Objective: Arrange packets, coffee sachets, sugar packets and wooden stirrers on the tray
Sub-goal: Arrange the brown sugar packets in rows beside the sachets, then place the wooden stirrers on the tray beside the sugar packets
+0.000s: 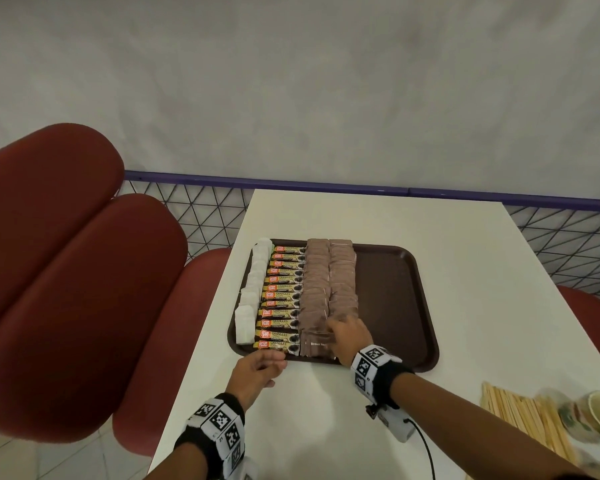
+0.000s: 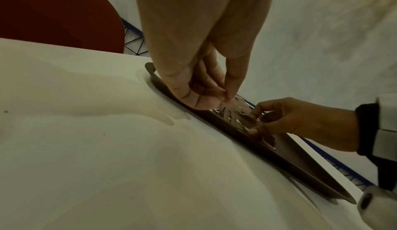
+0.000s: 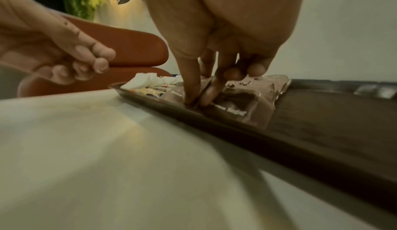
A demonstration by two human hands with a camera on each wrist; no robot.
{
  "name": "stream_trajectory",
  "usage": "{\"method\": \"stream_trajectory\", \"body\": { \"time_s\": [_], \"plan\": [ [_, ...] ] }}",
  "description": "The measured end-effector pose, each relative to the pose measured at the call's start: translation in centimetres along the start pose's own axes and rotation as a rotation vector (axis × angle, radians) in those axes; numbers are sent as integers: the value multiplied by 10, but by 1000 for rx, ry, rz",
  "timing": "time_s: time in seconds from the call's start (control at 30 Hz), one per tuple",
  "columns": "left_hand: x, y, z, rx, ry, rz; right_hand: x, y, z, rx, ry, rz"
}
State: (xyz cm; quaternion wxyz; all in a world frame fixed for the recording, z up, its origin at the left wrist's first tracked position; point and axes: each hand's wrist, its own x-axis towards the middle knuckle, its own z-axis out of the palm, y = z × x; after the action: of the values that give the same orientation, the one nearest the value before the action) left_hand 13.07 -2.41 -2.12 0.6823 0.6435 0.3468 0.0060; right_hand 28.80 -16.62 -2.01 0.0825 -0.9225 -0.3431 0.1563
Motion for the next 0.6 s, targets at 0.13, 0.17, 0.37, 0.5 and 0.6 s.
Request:
{"method": "stream_trajectory", "body": {
  "time_s": [0.13,0.17,0.37,0.5,0.6],
  "plan": [
    [-3,-4,1,40,-33,10,-1,-1,-1,-189,65,-62],
    [-3,-4,1,54,-44,10,-3,-1,-2,-197,70,-57],
    [-5,-6,2,183,-174,-5,-24,4,1,-45,201,106],
    [-9,-3,3,218,-256,16,-53,21,4,138,313,307],
    [-14,-2,7,229,-308,28,-79,37,10,276,402,520]
  ]
}}
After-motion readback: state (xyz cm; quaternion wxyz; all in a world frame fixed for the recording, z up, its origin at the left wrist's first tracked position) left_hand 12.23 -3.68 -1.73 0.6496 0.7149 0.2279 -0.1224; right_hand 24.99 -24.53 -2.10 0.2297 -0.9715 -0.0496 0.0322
